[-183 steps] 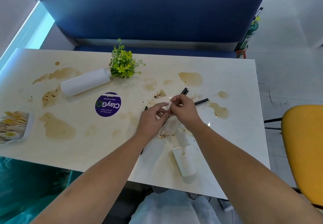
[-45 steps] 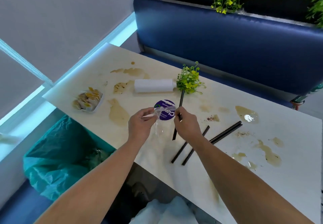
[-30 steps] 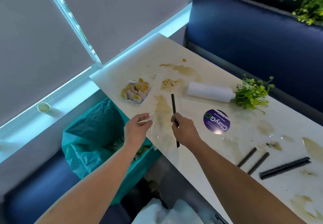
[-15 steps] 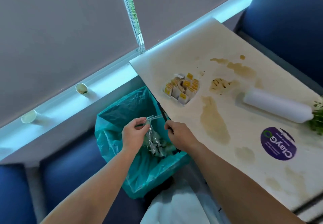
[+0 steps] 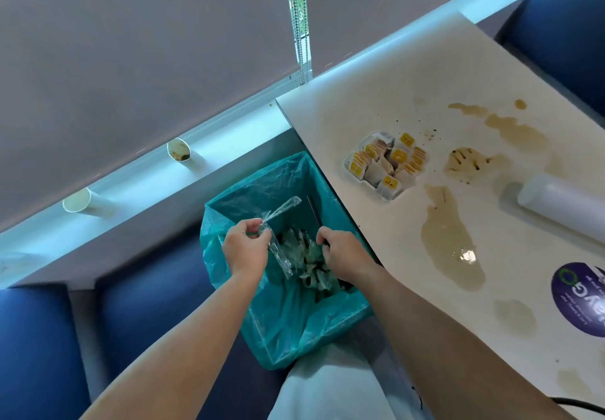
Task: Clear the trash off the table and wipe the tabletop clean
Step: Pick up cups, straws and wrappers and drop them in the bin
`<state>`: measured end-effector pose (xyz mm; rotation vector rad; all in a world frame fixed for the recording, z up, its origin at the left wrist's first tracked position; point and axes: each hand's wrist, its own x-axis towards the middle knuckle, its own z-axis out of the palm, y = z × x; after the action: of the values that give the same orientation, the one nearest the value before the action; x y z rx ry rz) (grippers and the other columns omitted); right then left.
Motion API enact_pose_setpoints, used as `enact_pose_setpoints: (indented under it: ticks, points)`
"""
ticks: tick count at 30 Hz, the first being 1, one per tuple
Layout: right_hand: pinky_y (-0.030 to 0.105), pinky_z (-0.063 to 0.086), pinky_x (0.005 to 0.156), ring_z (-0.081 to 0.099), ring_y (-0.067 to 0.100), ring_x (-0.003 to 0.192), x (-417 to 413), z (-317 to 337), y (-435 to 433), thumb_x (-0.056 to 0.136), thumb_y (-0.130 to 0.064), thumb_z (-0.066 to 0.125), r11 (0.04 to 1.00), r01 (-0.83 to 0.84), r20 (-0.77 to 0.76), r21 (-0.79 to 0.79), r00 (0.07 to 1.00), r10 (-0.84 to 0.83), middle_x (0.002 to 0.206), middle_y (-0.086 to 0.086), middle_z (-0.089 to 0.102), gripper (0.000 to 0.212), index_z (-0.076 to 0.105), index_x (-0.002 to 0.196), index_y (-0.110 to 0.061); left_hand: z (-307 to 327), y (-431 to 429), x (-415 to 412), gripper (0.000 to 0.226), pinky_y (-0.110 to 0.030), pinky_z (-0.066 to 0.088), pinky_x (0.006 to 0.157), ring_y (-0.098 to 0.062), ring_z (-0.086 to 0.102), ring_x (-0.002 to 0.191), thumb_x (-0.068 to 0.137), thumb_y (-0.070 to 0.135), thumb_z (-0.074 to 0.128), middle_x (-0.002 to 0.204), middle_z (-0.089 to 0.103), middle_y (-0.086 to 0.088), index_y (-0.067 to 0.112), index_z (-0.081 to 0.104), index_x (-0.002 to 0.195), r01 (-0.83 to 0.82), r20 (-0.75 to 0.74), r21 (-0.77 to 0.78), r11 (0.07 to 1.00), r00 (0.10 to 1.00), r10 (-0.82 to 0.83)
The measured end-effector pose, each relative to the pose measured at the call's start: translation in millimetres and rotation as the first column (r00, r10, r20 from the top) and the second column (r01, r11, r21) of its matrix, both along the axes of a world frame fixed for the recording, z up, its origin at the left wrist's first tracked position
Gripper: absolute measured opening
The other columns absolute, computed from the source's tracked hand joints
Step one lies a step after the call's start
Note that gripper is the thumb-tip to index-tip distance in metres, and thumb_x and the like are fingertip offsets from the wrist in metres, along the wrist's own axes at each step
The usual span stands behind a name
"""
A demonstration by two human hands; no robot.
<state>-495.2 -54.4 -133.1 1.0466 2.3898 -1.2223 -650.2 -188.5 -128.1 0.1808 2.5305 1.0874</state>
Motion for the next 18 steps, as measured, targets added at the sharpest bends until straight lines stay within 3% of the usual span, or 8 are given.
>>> enact_pose_setpoints:
  ticks: [5,12,15,18]
  points:
    - [0.044,0.051,0.066,0.055,0.028,0.075,-10.5,-13.3,-5.3,0.096,0.000,0.042,0.999,-0.034,0.047,-0.009,0.998,0.035,0.095,0.008,0.056,0.027,0.055,0.103,-0.022,-11.0,0.9,-8.7,0.027,-0.007,0.038,0.062,0.002,0.062,0.078,0.082,0.021,0.079,0.095,0.069,0.010,0.024,0.074,0.108,0.109,0.052,-0.087,0.990,0.993,-0.105]
    - [0.041,0.056,0.083,0.060,0.028,0.097,-22.2,-24.8,-7.3,0.091,0.008,0.048,0.996,-0.084,0.138,-0.005,0.987,0.084,0.122,0.006,0.054,0.064,0.057,0.137,-0.035,-21.1,2.5,-8.1,0.038,-0.008,0.039,0.066,0.001,0.064,0.088,0.086,0.026,0.077,0.109,0.066,0.010,0.030,0.068,0.123,0.269,0.163,-0.103,0.958,0.954,-0.250]
    - [0.040,0.055,0.088,0.060,0.028,0.103,-22.5,-26.8,-9.9,0.093,0.004,0.051,0.997,-0.073,0.123,0.013,0.990,0.071,0.124,0.006,0.056,0.062,0.055,0.142,-0.034,-23.2,1.4,-8.3,0.040,-0.018,0.044,0.078,-0.008,0.065,0.101,0.089,0.027,0.073,0.115,0.067,0.011,0.032,0.066,0.128,0.314,0.197,-0.114,0.943,0.937,-0.288]
    - [0.042,0.054,0.086,0.059,0.028,0.099,-20.2,-25.0,-10.4,0.094,0.001,0.051,0.997,-0.010,0.064,0.083,0.998,0.004,0.114,0.005,0.056,0.044,0.063,0.129,-0.024,-22.8,0.8,-7.9,0.038,-0.022,0.044,0.083,-0.008,0.064,0.102,0.090,0.027,0.072,0.117,0.067,0.011,0.032,0.067,0.127,0.324,0.200,-0.118,0.939,0.934,-0.298]
